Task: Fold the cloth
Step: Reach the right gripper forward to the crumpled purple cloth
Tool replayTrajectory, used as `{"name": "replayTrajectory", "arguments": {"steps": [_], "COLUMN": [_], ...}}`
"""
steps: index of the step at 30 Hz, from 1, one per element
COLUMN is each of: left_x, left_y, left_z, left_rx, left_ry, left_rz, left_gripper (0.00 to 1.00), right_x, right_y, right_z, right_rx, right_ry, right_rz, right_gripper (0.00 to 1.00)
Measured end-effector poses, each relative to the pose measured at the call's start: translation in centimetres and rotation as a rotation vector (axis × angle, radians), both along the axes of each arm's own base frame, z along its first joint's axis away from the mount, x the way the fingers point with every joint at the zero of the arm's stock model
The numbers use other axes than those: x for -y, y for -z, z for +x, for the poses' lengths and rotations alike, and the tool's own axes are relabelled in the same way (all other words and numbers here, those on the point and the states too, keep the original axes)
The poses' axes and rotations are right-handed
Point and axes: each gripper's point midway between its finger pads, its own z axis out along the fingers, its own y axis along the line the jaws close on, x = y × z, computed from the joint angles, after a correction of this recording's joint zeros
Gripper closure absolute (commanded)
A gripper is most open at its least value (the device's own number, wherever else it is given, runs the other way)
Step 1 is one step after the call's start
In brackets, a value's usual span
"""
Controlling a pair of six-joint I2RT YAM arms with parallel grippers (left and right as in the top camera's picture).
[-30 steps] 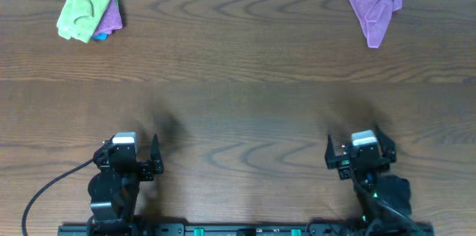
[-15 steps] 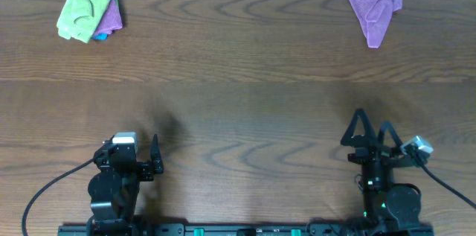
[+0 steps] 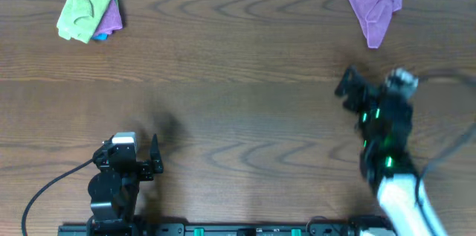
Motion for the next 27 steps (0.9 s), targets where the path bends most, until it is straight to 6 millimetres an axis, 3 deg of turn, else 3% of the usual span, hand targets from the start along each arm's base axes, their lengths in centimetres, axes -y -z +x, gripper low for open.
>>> {"name": "replayTrajectory", "arguments": {"steps": [10, 16, 22, 27], "left_x": [0.0, 0.0, 0.0, 0.0], "left_y": [0.0, 0.0, 0.0, 0.0], "left_z": [0.0, 0.0, 0.0, 0.0], "left_rx": [0.001, 0.001, 0.001, 0.001], "left_ry": [-0.001, -0.001, -0.001, -0.001], "left_rz": [0.001, 0.001, 0.001, 0.001], "left_gripper": [0.05, 0.04, 0.05, 0.05], "right_x": [6.0, 9.7, 10.4, 10.1], "right_y": [1.4, 3.1, 5.7, 9.1], "right_z": [8.9, 14.4, 19.7, 22.2], "right_rx": [-0.176, -0.238, -0.248, -0.302], "right_ry": [0.021, 0.006, -0.066, -0.116], "right_rz": [-0.117, -0.098, -0.053, -0.007], "right_gripper": [0.01, 0.05, 0.05, 0.07]}}
